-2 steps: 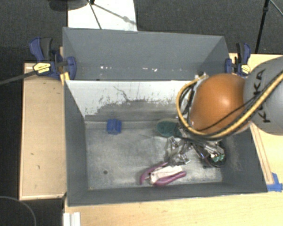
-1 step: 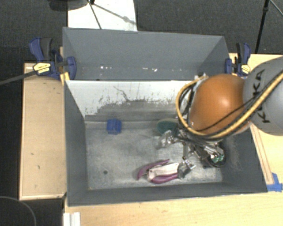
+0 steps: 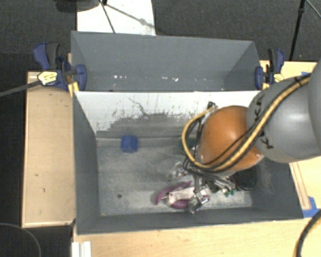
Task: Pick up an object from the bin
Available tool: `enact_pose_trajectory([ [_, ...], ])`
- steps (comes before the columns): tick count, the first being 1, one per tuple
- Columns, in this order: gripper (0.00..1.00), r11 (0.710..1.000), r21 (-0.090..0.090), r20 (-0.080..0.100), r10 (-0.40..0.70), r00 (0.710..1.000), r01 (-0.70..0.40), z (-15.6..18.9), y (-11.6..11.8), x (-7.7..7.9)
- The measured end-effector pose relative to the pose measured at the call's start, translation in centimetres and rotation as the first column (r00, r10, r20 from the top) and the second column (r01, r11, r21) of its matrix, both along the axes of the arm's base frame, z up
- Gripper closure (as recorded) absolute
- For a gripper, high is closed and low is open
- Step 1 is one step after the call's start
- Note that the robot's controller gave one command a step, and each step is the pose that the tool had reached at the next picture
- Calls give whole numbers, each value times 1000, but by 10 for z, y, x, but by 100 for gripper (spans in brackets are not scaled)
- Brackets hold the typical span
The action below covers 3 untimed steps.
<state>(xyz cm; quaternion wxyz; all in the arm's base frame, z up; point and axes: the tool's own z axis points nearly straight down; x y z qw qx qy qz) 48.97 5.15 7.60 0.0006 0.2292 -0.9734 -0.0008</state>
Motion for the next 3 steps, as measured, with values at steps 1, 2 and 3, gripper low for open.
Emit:
enact_pose_trajectory([
  [1,100,1000,0,3,-3,1000,3,3,0,1],
  [2,100,999,-1,11,42,999,-42,99,-2,10],
  [3,100,1000,-1,10,27,1000,-27,160,-15,10],
])
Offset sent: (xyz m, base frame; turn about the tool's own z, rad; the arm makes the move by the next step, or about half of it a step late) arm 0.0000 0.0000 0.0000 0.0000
